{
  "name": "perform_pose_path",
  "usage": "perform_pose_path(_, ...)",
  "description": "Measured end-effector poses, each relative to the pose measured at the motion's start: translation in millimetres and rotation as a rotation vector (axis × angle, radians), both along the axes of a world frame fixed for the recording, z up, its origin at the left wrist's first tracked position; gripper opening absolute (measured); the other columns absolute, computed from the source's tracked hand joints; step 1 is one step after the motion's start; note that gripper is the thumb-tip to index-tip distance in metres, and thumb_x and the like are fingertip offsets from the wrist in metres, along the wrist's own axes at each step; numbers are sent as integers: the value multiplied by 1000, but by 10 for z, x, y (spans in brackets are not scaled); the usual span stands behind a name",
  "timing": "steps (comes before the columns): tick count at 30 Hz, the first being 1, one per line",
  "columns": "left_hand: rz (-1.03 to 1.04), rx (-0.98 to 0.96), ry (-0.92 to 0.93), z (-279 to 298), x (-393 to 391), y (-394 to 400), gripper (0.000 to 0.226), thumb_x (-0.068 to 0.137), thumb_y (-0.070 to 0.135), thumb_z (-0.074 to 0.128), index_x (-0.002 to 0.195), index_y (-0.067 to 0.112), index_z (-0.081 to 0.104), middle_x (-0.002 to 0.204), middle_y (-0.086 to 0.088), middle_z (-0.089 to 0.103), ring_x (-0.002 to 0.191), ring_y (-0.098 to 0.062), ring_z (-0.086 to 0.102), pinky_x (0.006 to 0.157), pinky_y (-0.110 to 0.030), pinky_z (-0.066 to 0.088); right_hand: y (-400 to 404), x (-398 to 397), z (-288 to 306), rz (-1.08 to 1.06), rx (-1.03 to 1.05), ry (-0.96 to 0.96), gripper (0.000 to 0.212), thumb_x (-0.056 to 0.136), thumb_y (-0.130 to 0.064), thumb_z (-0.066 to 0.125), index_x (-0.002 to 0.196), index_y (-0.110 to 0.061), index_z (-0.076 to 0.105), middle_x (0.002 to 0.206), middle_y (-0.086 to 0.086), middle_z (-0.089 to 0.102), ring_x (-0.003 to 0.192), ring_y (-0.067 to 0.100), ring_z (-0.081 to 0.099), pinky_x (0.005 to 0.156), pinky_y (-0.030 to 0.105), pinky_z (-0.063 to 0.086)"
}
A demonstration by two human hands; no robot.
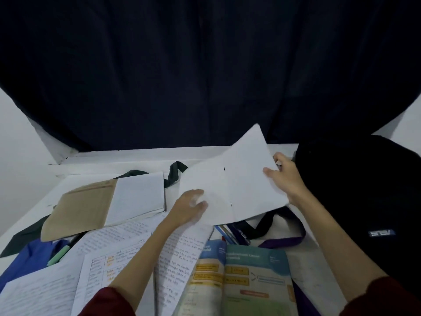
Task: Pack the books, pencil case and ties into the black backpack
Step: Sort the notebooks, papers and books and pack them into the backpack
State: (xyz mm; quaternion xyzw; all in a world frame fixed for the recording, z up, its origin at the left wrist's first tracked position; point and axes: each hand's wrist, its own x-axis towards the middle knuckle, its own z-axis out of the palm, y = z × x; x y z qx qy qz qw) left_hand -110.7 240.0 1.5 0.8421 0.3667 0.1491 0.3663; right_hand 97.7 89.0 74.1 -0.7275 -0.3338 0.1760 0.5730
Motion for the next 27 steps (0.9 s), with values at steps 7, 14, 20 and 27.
perform_pose_path(7,218,-520,-406,321,71,320,77,88,58,51,149,35,10,153,0,28,135,-26,36,109,-45,28,-394,-8,583,157,256,83,37,88,0,60,107,-31,56,97,2,69,83,16,69,65,27,53)
perform_pose_path(14,133,-700,-497,416,40,408,63,88,50,56,142,25,36,135,4,52,127,-23,46,101,-41,36,-517,6,574,104,287,65,40,87,2,59,106,-34,57,100,4,70,82,15,71,65,27,54)
perform_pose_path(20,130,-879,-541,423,76,312,73,88,71,25,148,28,26,148,-9,41,137,-33,34,112,-51,21,-605,23,587,185,338,154,39,87,3,59,110,-29,56,103,1,71,88,18,70,65,29,56)
perform_pose_path(27,36,-974,-583,455,111,212,76,86,74,23,143,26,36,140,-10,49,131,-31,42,114,-51,22,-694,90,587,283,297,210,40,85,-2,60,113,-30,57,108,1,70,97,23,68,75,37,54)
